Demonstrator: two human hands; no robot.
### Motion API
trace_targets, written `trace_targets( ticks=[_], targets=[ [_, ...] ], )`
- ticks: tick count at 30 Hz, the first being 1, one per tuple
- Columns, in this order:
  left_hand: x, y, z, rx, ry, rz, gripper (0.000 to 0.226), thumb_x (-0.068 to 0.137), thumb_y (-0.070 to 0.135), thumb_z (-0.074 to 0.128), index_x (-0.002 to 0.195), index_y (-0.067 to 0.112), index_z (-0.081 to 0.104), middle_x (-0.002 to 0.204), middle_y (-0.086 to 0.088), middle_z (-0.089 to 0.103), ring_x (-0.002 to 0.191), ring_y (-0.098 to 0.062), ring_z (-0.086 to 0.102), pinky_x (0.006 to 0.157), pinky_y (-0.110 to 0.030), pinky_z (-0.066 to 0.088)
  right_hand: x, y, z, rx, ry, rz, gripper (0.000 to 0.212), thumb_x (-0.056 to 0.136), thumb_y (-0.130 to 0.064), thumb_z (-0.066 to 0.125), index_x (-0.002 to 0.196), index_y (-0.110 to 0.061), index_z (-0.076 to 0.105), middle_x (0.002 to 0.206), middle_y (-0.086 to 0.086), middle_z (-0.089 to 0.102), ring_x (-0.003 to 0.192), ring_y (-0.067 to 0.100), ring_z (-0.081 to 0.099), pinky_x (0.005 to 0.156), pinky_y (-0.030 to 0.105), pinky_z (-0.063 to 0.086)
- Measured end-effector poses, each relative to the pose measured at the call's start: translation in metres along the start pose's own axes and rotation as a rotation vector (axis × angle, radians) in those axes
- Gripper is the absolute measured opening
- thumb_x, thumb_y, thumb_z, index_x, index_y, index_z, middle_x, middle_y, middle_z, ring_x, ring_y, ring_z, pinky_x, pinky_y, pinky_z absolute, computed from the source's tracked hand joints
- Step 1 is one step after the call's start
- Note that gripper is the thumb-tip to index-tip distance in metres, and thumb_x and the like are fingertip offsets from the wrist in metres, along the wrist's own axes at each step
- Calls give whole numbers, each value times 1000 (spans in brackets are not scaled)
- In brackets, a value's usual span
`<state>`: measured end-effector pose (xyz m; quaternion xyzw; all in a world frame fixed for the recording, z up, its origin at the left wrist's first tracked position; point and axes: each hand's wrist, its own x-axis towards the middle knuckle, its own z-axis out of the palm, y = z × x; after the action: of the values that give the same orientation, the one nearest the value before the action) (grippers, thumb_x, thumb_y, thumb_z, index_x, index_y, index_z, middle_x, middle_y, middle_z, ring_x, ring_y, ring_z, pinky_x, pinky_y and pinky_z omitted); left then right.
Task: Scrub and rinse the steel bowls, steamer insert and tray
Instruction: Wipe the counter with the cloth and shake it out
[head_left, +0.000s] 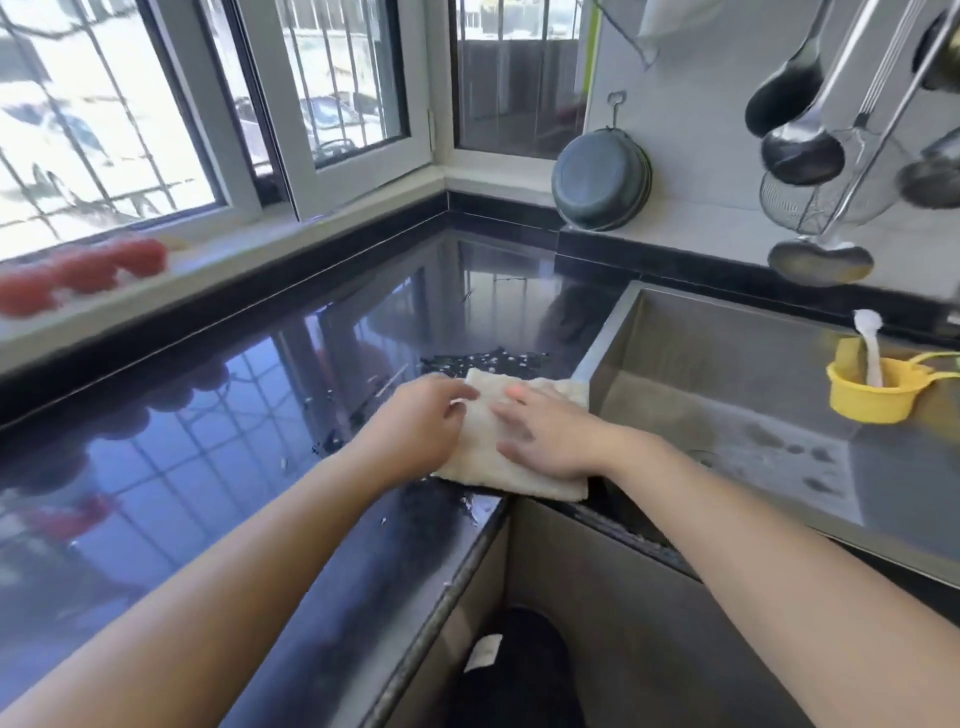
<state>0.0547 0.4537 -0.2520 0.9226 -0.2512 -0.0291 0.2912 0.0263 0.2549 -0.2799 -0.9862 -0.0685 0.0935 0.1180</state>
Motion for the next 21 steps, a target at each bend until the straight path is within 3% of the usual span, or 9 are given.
trace_targets(
  ticks=[3,5,7,9,12,17,21],
  targets=[
    [20,20,33,-29,-113,10,34,103,16,45,130,15,66,133,-12,61,129,-35,53,104,-37,43,-6,1,-4,200,120,2,34,102,-29,44,130,-25,63,139,-1,56,131,27,48,109,41,39],
    [32,32,55,53,-141,-45,40,108,29,33,137,14,55,137,-15,53,130,-39,44,104,-46,39,-11,7,-7,310,279,120,34,98,-13,47,122,-18,70,128,3,65,123,26,55,100,31,43],
    [36,43,70,259,-156,-52,56,106,48,15,152,26,38,151,-14,42,136,-37,34,110,-50,27,-18,11,-6,356,399,214,32,89,0,48,104,-7,74,111,9,69,110,30,60,86,30,47],
    [33,47,76,346,-219,-65,65,100,65,8,161,43,12,166,-17,20,153,-37,13,121,-58,8,-26,8,-3,427,450,253,29,84,6,48,93,-4,73,101,5,69,103,26,62,83,30,47],
    [17,26,65,471,-273,-54,77,87,84,0,158,55,-5,173,-9,-5,158,-35,-11,117,-71,-8,-28,3,-5,511,567,252,40,85,8,46,106,-13,73,115,4,66,110,20,59,87,22,39],
    [-56,-34,23,518,-194,-40,77,88,85,8,156,48,10,170,-5,2,158,-29,-10,123,-61,-3,-27,-9,-21,474,585,180,45,88,9,43,116,-11,72,125,4,60,110,17,54,87,17,33],
    [-110,-44,6,501,-199,-170,81,92,84,11,161,44,1,172,-2,-8,158,-26,-18,127,-51,-6,-19,-25,-21,469,506,117,38,91,2,43,106,-21,71,124,4,60,111,20,55,86,23,35]
  ],
)
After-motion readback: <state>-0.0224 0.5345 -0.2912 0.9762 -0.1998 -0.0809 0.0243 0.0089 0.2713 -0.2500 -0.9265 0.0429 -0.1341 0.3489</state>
